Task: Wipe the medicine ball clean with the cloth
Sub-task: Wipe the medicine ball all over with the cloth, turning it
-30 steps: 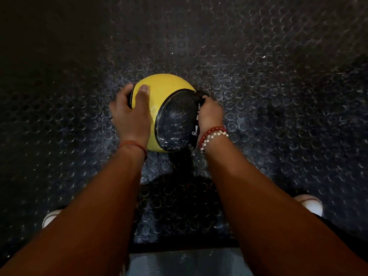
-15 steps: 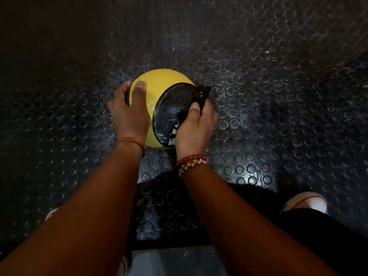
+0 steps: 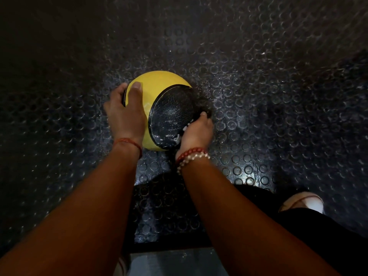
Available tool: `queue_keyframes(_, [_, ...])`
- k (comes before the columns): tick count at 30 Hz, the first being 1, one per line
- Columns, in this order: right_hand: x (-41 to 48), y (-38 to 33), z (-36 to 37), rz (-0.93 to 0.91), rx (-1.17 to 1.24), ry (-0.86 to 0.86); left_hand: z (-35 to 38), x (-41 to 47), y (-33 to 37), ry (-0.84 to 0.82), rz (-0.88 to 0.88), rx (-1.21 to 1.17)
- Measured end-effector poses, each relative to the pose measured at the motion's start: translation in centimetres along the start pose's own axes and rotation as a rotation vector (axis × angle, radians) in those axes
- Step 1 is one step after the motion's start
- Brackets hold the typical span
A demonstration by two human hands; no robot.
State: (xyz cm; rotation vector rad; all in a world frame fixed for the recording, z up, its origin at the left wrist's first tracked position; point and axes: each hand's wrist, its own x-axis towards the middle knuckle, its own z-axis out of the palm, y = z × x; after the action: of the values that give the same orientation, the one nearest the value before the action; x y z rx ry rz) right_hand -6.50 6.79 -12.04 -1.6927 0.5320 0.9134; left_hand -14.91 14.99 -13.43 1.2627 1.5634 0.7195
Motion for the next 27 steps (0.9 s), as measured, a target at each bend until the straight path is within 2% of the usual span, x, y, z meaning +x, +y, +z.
queue_keyframes(3, [-2.4,1.1,0.4,-0.172,-0.059,0.006,0.1,0.1,0.0,-0.005,0.006,-0.009])
queue_keyframes(6, [-2.7,0.6,0.2,-0.420,-0.185,-0.011,0.0,0.1,0.0,-0.009,0.004,-0.013])
queue_keyframes(8, [-1.8,-0.2,-0.1,-0.499,-0.244,-0.048,-0.2,-0.1,0.0,-0.011,0.003,-0.016])
queue_keyframes(10, [-0.4,-1.3,-0.2,-0.453,-0.284,-0.088,-0.2,-0.2,-0.1,-0.010,0.007,-0.009])
queue_keyframes(18, [3.0,-3.7,-1.0,-0.022,-0.285,-0.160,-0.3,-0.3,0.0,0.007,-0.023,-0.030])
queue_keyframes(23, [0.0,-1.7,-0.9,0.005,-0.131,-0.066,0.1,0.1,0.0,0.028,0.018,0.004])
queue_keyframes(27, [-2.4,-0.7,-0.4,-0.308,-0.186,-0.072,0.0,0.2,-0.1,0.031,0.021,0.008])
